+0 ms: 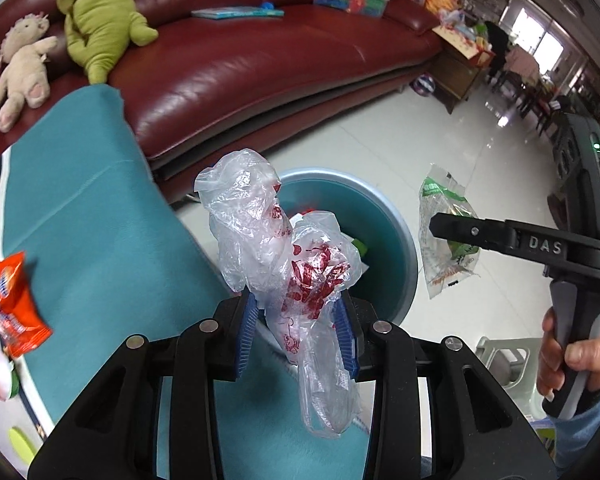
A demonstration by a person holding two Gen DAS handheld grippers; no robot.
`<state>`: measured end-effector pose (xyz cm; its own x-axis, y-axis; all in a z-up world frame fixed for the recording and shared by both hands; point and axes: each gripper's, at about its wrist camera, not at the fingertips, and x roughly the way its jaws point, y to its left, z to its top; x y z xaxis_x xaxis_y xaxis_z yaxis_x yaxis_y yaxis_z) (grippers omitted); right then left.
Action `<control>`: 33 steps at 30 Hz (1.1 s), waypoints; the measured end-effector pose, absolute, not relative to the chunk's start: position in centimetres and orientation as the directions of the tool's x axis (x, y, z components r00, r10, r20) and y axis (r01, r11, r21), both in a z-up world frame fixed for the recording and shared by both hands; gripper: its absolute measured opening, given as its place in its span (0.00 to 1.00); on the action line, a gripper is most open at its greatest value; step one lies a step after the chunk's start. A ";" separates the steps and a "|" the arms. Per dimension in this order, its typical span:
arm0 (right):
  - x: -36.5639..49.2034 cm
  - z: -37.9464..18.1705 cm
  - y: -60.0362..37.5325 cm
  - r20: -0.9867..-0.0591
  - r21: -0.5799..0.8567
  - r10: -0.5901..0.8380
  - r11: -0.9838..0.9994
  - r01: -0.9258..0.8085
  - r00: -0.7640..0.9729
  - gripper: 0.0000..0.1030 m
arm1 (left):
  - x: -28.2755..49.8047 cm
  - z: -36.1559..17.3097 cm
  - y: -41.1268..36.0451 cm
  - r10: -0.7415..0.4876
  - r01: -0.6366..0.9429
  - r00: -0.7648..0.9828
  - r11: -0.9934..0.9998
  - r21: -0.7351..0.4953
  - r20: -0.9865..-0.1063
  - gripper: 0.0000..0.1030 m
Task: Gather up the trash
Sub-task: 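Carry the plastic bags and green packet over the bin and release both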
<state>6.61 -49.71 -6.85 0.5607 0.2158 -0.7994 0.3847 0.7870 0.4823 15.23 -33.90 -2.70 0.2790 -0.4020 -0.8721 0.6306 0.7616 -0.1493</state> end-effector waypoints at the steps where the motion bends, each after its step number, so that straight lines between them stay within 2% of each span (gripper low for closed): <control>1: 6.7 -7.0 -49.9 -0.800 0.483 0.216 0.785 0.387 0.560 0.40 | 15.5 -3.0 -34.3 -0.399 0.632 0.276 0.761 -0.147 -0.874 0.37; 3: 6.8 -7.3 -50.5 -0.803 0.483 0.215 0.783 0.394 0.556 0.40 | 16.3 -3.5 -35.0 -0.394 0.630 0.269 0.762 -0.149 -0.879 0.39; 8: 7.0 -7.8 -51.2 -0.807 0.482 0.216 0.778 0.403 0.549 0.40 | 17.2 -4.4 -36.2 -0.386 0.632 0.270 0.762 -0.141 -0.882 0.59; 10: 7.2 -8.1 -51.4 -0.810 0.482 0.217 0.775 0.409 0.545 0.40 | 17.4 -4.6 -36.3 -0.374 0.628 0.277 0.767 -0.128 -0.885 0.73; 13: 7.4 -8.3 -51.5 -0.814 0.479 0.218 0.776 0.411 0.538 0.40 | 17.8 -5.0 -36.0 -0.367 0.619 0.285 0.776 -0.123 -0.885 0.80; 30: 9.2 -8.0 -49.2 -0.832 0.444 0.211 0.809 0.386 0.513 0.43 | 15.4 -4.9 -30.6 -0.364 0.585 0.289 0.799 -0.138 -0.886 0.91; 32: 9.7 -8.0 -48.7 -0.836 0.435 0.208 0.815 0.382 0.508 0.49 | 15.2 -4.9 -29.7 -0.368 0.576 0.286 0.804 -0.148 -0.885 0.91; 33: 9.9 -8.1 -48.5 -0.836 0.434 0.210 0.817 0.378 0.507 0.59 | 15.2 -4.9 -29.4 -0.369 0.572 0.285 0.806 -0.152 -0.885 0.91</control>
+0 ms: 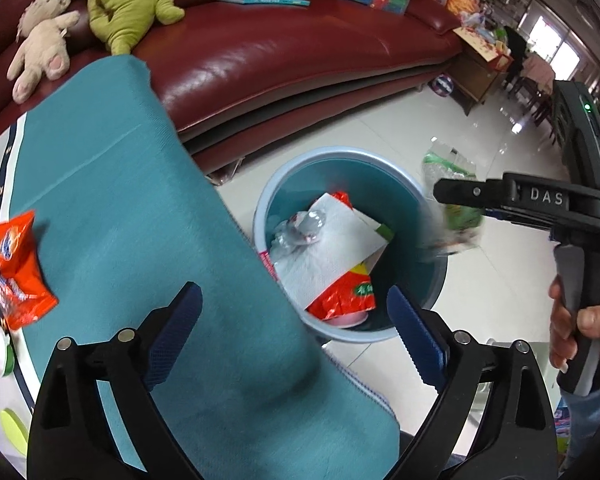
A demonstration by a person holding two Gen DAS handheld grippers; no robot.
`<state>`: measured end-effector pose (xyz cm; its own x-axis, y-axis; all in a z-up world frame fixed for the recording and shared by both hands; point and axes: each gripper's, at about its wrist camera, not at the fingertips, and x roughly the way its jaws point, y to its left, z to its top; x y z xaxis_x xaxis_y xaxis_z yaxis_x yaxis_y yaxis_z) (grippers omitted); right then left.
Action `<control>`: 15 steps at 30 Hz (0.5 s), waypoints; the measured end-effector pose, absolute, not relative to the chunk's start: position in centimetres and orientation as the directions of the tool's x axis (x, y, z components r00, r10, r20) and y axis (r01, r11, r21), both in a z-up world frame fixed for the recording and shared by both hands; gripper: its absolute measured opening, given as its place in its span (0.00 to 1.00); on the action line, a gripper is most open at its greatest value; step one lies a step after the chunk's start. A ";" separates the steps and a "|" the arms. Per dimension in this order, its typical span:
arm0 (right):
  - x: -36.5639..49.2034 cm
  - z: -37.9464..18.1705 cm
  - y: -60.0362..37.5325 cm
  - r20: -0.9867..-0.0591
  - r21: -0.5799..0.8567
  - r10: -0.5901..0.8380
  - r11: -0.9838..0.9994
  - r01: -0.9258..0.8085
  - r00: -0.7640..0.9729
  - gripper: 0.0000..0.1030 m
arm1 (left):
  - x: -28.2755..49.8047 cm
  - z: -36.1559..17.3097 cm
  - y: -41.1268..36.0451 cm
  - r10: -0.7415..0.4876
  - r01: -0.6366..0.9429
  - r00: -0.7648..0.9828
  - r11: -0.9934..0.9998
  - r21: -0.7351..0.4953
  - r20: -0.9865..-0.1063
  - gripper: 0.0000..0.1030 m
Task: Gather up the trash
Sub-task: 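Carry the plastic bags and green packet over the bin and release both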
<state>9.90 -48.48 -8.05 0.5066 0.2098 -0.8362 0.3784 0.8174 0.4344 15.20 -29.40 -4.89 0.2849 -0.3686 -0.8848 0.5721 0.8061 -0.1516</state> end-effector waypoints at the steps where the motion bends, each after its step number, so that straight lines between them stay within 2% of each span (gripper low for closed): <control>1: 10.1 -8.0 -48.2 -0.838 0.430 0.207 0.820 0.378 0.506 0.69 | 15.2 -4.9 -29.1 -0.368 0.566 0.284 0.810 -0.155 -0.885 0.91; 15: 10.0 -7.5 -45.7 -0.877 0.369 0.168 0.836 0.407 0.449 0.76 | 15.4 -5.2 -24.8 -0.383 0.491 0.278 0.845 -0.213 -0.881 0.91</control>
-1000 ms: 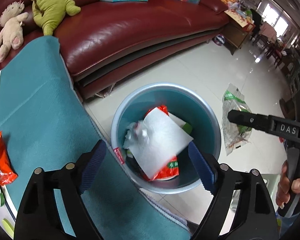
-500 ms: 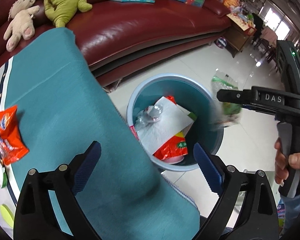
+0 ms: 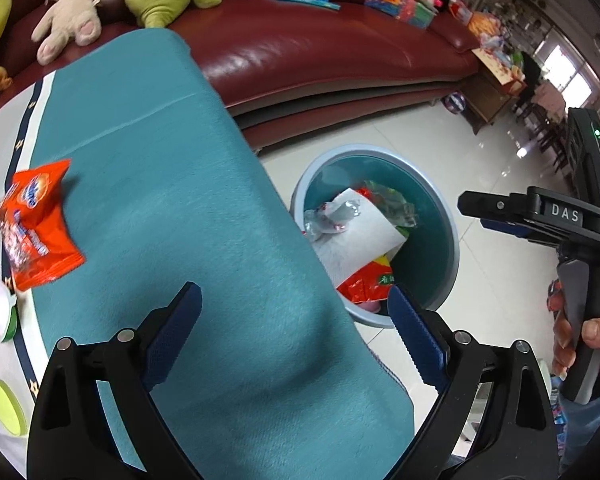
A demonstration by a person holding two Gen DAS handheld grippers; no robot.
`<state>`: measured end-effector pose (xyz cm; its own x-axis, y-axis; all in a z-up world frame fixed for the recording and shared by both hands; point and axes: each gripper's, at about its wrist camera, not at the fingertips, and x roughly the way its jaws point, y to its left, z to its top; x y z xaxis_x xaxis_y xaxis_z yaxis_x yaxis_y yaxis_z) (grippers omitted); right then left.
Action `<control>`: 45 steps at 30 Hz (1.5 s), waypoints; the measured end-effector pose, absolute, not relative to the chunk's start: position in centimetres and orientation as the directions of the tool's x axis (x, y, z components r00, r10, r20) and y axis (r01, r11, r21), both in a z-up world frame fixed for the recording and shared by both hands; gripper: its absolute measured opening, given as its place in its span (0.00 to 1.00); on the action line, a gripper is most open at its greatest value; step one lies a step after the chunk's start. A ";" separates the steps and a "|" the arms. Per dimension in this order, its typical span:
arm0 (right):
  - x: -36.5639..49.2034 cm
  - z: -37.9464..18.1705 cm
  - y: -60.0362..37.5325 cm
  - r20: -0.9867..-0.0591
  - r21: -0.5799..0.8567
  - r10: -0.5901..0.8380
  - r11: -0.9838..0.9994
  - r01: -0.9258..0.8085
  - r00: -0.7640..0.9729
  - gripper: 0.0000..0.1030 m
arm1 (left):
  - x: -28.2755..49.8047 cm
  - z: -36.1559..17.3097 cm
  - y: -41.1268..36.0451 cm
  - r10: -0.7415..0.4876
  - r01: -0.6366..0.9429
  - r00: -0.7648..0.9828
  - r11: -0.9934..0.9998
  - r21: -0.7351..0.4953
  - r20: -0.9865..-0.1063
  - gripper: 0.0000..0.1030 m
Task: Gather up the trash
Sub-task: 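Carry the plastic bags and green packet over the bin and release both, then move both tools back to the table and grasp the orange Ovaltine wrapper with the right tool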
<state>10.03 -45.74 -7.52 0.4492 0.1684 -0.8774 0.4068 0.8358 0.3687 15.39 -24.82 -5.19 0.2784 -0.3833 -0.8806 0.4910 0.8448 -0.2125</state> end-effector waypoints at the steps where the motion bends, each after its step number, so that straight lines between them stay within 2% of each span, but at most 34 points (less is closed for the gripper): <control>1: 10.0 -7.4 -45.5 -0.879 0.366 0.167 0.837 0.406 0.447 0.76 | 15.3 -5.1 -24.4 -0.386 0.485 0.278 0.847 -0.218 -0.880 0.91; 23: 13.9 -4.5 -31.2 -0.895 0.320 0.225 0.925 0.203 0.384 0.76 | 14.8 -3.1 -8.2 -0.343 0.262 0.408 0.932 -0.251 -0.846 0.92; 45: 23.0 -5.2 -14.4 -0.904 0.321 0.319 0.946 -0.040 0.286 0.76 | 17.4 -4.2 9.8 -0.198 -0.038 0.490 0.968 -0.248 -0.849 0.93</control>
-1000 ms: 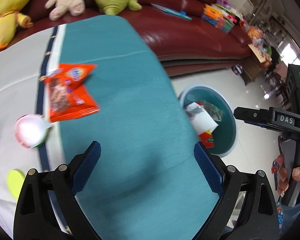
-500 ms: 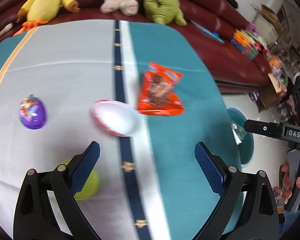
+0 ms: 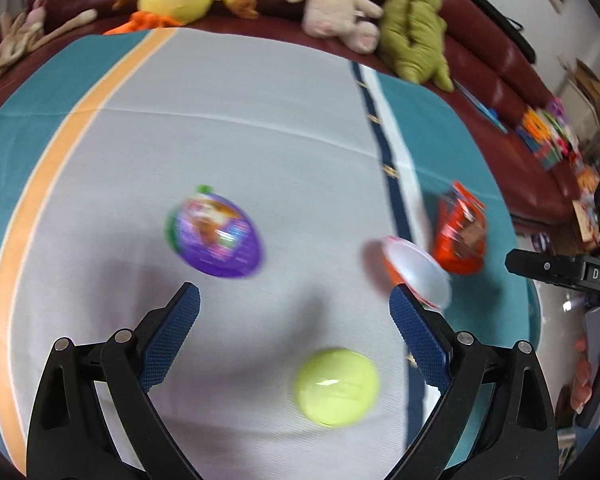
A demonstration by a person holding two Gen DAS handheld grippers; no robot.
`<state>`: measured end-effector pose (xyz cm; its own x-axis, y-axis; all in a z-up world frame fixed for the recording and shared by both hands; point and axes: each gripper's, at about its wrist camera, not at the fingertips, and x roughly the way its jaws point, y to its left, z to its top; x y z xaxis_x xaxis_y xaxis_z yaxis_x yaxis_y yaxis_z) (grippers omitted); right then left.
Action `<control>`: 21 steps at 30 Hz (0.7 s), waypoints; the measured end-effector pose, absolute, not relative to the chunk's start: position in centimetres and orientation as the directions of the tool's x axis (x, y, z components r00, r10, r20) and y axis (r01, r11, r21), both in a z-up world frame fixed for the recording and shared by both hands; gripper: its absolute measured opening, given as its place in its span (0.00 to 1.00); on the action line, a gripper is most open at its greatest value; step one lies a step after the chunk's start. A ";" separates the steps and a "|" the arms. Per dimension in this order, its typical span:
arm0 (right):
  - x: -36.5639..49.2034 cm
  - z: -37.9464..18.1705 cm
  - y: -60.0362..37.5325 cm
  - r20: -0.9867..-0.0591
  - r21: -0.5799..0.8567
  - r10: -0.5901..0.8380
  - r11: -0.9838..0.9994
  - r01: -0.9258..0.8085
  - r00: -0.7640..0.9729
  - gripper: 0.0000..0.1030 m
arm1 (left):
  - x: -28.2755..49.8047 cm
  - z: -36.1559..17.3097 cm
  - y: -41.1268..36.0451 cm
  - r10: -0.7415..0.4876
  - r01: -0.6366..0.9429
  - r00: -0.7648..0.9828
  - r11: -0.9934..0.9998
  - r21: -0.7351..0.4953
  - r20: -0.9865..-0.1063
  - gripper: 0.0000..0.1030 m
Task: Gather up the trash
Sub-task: 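Move both tools back to the table and grasp the orange Ovaltine wrapper with the right tool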
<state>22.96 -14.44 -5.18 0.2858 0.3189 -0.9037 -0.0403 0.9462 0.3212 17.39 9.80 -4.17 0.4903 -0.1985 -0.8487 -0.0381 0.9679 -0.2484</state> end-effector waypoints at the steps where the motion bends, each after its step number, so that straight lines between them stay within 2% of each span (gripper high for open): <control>1: 23.4 -5.3 -13.9 -0.903 0.321 0.321 0.946 -0.047 0.286 0.76 | 17.6 -4.2 10.5 -0.188 -0.051 0.493 0.969 -0.244 -0.849 0.93; 14: 26.9 -8.2 -11.3 -0.917 0.255 0.267 0.964 -0.079 0.295 0.76 | 19.7 -5.9 13.4 -0.084 -0.130 0.496 0.977 -0.169 -0.864 0.93; 15: 26.9 -8.3 -11.2 -0.916 0.256 0.269 0.963 -0.084 0.296 0.71 | 19.9 -6.0 13.3 -0.078 -0.132 0.498 0.978 -0.164 -0.864 0.93; 16: 26.9 -8.4 -11.2 -0.916 0.256 0.270 0.963 -0.088 0.296 0.58 | 20.1 -6.1 13.2 -0.069 -0.137 0.498 0.978 -0.157 -0.864 0.93; 17: 26.9 -8.7 -11.1 -0.918 0.256 0.273 0.962 -0.095 0.289 0.53 | 20.2 -6.3 13.1 -0.067 -0.139 0.497 0.978 -0.155 -0.865 0.93; 21: 26.8 -8.7 -10.5 -0.918 0.236 0.263 0.964 -0.124 0.298 0.43 | 21.0 -6.9 12.6 -0.037 -0.139 0.499 0.983 -0.122 -0.866 0.81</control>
